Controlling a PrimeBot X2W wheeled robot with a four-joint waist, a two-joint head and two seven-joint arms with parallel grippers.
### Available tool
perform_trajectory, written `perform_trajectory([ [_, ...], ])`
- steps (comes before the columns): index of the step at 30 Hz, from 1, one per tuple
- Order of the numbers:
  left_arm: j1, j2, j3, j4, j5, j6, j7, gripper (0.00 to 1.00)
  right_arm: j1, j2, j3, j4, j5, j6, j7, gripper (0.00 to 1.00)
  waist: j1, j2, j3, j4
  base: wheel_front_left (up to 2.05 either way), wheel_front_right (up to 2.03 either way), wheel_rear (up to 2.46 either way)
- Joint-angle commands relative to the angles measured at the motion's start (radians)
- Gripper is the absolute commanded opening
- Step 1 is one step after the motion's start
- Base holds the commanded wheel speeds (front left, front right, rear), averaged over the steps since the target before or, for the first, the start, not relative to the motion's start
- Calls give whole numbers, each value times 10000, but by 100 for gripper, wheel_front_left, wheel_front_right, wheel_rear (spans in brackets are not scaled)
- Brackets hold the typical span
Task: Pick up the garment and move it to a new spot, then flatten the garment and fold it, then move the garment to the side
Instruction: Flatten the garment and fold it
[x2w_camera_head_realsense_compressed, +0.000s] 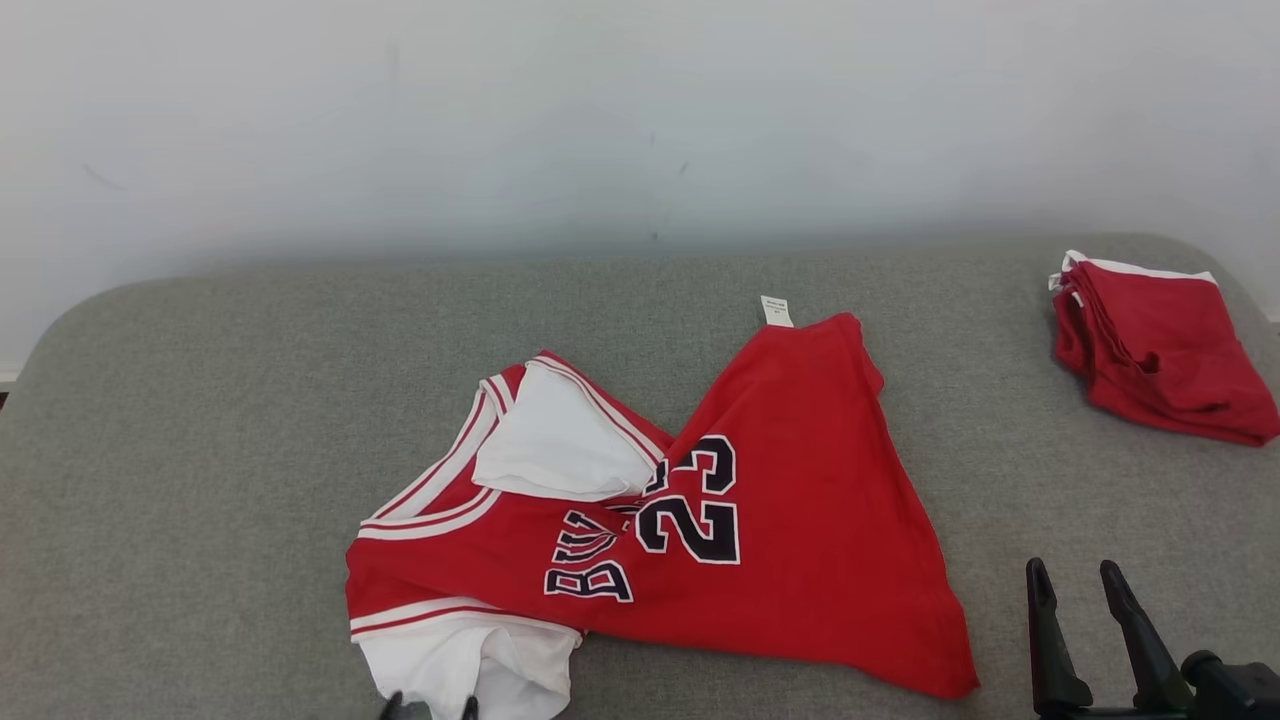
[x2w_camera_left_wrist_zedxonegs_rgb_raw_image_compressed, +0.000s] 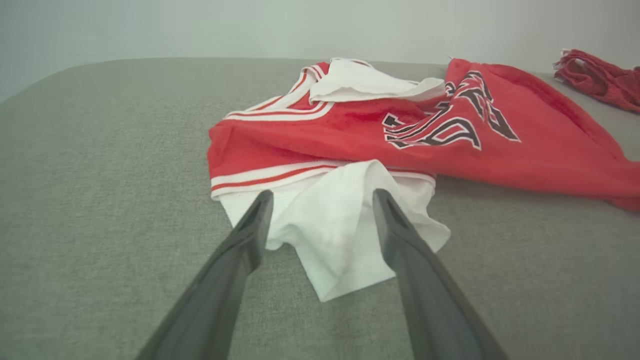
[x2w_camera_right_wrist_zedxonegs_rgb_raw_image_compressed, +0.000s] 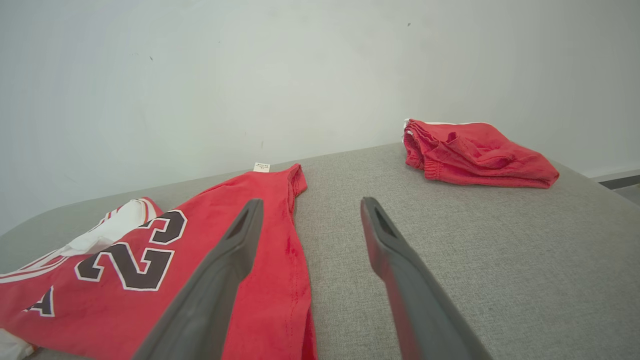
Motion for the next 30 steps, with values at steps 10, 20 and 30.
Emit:
perform_trajectory([
  [10,-321,-5,-602,1634,-142,-3,-33,100,-17,68,47,-7,-7,-27,-40,100,0,0,129,-146,0,0,0],
  [20,-1222,-5,-283,2771,-243,119,-33,0,-52,36,-60,19,47,-27,-40,100,0,0,313,-145,0,0,0],
  [30,-318,-4,-338,1447,-428,67,-32,0,178,184,-227,172,46,-28,-40,100,0,0,86,508,0,0,0],
])
